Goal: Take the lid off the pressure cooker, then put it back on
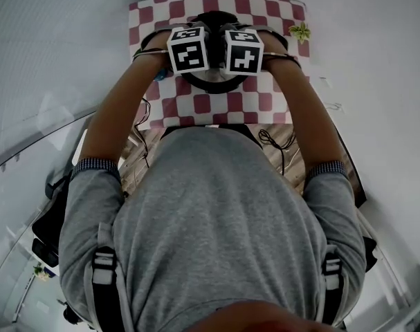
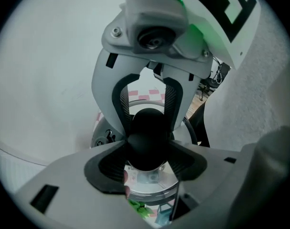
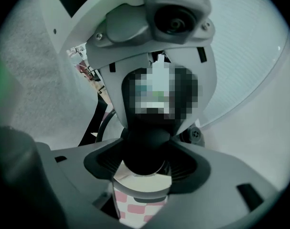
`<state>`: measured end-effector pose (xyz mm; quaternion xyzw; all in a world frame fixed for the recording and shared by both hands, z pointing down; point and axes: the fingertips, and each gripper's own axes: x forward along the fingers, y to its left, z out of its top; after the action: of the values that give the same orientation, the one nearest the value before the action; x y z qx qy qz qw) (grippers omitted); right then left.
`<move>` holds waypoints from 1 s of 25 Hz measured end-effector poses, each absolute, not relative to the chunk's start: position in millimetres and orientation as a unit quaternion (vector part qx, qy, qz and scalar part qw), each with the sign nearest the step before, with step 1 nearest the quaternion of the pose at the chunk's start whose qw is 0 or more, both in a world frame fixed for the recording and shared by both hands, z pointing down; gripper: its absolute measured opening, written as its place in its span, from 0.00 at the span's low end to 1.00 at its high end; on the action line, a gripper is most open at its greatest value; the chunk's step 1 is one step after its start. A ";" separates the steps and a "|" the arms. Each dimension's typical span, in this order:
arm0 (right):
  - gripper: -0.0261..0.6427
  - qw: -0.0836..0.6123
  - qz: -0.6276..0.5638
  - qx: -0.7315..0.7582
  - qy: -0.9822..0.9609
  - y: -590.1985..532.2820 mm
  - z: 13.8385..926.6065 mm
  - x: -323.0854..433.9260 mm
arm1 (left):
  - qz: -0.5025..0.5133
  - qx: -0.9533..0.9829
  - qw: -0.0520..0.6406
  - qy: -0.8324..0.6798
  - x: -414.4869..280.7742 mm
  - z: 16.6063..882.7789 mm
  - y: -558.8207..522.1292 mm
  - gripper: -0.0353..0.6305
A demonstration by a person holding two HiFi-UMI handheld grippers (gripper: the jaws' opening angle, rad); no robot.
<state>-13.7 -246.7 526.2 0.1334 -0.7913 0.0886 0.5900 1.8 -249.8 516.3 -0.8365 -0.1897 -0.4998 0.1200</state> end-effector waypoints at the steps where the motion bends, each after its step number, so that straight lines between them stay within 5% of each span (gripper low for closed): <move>1: 0.49 0.592 0.083 0.126 -0.791 -246.7 526.4 -13.4 | -0.502 -0.838 0.115 -0.182 2.2 516.5 -250.1 0.48; 25: 0.51 0.620 -0.066 0.006 -0.782 -245.8 526.9 -11.1 | -0.487 -0.873 -0.006 0.006 5.7 515.7 -255.8 0.51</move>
<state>-11.1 -245.8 526.9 0.0059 -0.7816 -0.0661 0.6202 5.7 -255.8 515.7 -0.8734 0.0055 -0.4870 -0.0063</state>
